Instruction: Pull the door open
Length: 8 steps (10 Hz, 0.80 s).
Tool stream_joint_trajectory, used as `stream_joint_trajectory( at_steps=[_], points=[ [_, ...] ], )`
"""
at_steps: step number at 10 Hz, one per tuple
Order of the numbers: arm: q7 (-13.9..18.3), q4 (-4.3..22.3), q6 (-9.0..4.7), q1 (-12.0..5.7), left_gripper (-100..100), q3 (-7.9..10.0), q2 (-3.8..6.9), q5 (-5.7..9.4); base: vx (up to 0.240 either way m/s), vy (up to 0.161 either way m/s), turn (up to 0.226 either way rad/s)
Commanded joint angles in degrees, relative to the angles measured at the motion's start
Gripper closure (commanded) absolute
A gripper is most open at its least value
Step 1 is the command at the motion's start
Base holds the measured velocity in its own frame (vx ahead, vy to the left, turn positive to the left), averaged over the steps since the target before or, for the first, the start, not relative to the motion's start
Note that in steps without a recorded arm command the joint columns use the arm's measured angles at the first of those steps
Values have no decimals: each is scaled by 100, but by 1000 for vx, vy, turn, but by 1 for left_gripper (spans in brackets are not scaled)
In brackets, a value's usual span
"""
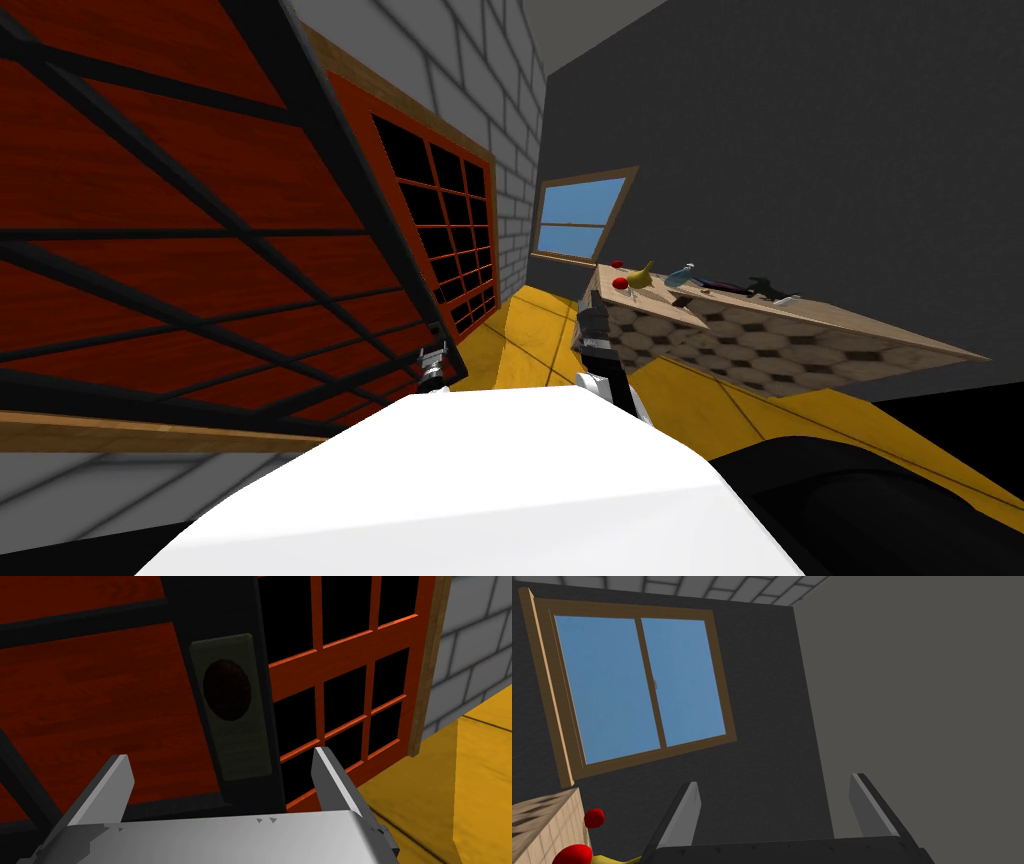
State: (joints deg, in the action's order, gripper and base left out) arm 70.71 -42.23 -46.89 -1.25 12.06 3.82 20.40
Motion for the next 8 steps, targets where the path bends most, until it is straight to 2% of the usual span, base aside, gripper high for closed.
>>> stream_joint_trajectory(
  at_steps=[1,4,5,6,8],
  points=[
    [254,-5,1,-16,-100,-37,-16,81,-67,13,-64],
    [565,-4,3,-45,-100,-85,-39,188,-75,8,-38],
    [505,15,-8,-46,-100,-77,-30,167,-27,-3,-4],
    [713,63,-35,25,-100,-66,148,191,104,-19,-81],
    [713,63,-35,25,-100,-66,148,191,119,8,-16]
  ],
)
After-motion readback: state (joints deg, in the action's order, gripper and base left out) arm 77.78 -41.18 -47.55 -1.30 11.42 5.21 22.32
